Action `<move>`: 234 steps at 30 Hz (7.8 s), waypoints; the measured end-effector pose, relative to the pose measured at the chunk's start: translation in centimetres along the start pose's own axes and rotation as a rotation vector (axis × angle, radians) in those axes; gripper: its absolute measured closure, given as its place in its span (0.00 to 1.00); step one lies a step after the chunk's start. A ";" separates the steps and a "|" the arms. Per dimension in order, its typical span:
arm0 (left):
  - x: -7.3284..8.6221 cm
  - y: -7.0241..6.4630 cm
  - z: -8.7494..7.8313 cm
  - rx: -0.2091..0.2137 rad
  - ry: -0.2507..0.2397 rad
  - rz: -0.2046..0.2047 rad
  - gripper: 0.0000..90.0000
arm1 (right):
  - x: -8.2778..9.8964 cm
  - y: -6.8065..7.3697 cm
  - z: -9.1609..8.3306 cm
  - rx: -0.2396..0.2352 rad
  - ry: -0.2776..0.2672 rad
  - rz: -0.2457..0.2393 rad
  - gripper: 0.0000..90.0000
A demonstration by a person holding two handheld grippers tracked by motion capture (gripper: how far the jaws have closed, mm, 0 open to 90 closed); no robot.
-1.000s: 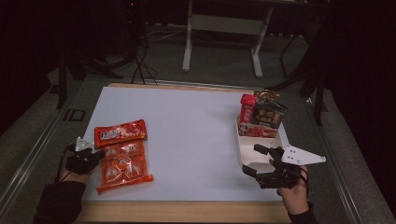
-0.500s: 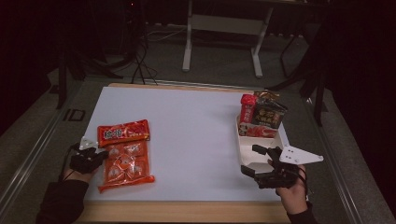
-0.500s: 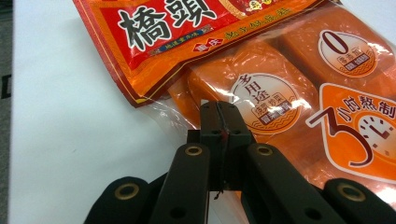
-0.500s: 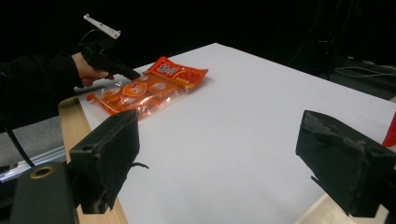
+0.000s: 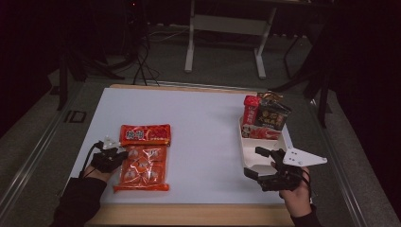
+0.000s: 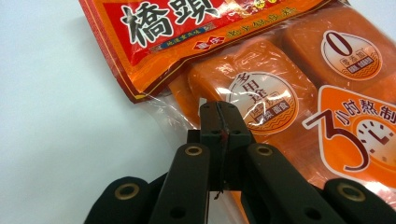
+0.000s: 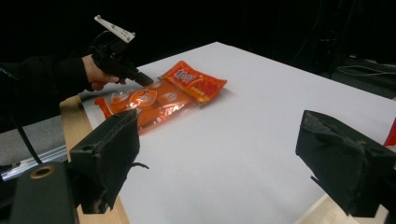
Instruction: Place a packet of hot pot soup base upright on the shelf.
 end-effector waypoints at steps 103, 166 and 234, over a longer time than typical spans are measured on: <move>-2.6 -13.9 1.7 0.379 0.017 0.178 0.65 | 0.2 0.0 -0.5 0.001 0.001 0.004 0.15; -9.3 -7.2 8.5 0.273 0.031 -0.045 0.30 | 0.7 0.3 0.4 -0.023 0.024 -0.022 0.16; -10.8 -11.1 4.7 0.401 -0.069 0.095 1.00 | 0.1 -0.4 -0.5 0.127 -0.006 -0.002 0.11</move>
Point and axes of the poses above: each handheld gripper's, and its own axes: z roughly forward along the jaws, x roughly out of its underside, y roughly to its left, the point moved 3 cm from there along z, roughly forward along the jaws, and after that the axes turned 9 degrees about -z, right-handed, at the moved point
